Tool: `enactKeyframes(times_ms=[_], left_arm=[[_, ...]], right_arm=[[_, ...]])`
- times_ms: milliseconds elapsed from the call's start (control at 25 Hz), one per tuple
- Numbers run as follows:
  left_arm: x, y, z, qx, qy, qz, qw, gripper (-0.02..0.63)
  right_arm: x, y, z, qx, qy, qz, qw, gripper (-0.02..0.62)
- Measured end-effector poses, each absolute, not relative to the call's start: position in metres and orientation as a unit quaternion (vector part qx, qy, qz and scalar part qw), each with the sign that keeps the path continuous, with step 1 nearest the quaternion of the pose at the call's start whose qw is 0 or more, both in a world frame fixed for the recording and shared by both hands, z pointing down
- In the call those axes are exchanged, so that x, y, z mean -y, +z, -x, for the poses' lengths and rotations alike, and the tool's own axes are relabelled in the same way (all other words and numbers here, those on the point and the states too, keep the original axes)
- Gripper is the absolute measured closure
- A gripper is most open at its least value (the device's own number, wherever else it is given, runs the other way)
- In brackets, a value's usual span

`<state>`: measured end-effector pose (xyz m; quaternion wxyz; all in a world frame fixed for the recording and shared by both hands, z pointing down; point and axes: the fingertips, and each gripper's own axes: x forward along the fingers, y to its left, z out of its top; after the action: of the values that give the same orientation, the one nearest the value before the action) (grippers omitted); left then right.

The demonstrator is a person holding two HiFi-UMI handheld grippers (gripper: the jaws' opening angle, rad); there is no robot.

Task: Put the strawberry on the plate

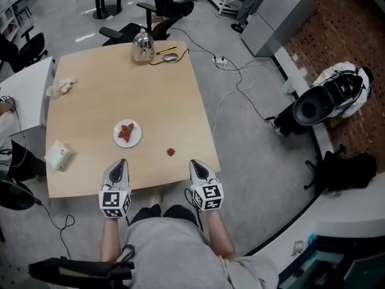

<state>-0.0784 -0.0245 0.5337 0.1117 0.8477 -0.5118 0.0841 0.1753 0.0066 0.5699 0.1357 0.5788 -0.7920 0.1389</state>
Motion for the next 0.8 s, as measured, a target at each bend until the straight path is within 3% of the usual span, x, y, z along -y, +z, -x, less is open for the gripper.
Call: enactKeyframes(times_ms=[800], left_arm=[[0.056, 0.542, 0.097, 0.536, 0.106, -0.830, 0.112, 0.586]], right_arm=[[0.040, 0.602, -0.158, 0.806, 0.128, -0.550, 0.179, 0.588]])
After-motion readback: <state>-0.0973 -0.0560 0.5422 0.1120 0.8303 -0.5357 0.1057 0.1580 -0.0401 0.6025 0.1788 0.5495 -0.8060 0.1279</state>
